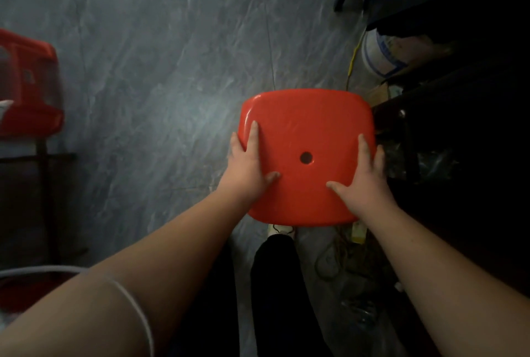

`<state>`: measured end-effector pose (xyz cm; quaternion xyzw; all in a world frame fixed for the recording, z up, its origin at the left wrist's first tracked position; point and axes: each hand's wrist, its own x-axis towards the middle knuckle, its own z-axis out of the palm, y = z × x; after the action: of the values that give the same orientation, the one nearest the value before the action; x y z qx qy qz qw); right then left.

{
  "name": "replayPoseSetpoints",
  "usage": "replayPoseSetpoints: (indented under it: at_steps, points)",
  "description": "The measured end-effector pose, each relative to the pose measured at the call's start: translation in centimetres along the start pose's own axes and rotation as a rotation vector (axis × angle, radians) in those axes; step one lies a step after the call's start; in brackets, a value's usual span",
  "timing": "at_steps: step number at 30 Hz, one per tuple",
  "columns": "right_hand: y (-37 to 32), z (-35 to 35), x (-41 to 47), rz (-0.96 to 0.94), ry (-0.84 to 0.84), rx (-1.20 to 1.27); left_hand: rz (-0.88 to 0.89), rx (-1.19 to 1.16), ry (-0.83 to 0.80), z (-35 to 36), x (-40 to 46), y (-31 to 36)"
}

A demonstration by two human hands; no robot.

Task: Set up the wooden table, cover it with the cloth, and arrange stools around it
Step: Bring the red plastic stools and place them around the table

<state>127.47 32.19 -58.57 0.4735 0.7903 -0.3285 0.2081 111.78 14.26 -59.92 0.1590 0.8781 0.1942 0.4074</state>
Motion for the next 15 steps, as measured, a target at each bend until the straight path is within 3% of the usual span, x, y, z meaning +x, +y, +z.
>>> replayPoseSetpoints:
  at_steps: [8, 15]
  points:
    - [-3.2, 1.1, -3.9, -0.083, 0.007, -0.108, -0.059, -0.061, 0.052, -2.3, -3.7, -2.9]
    - [-10.6, 5.0, -8.8, -0.253, -0.042, -0.21, -0.139, -0.211, 0.213, -6.2, -9.2, -11.2]
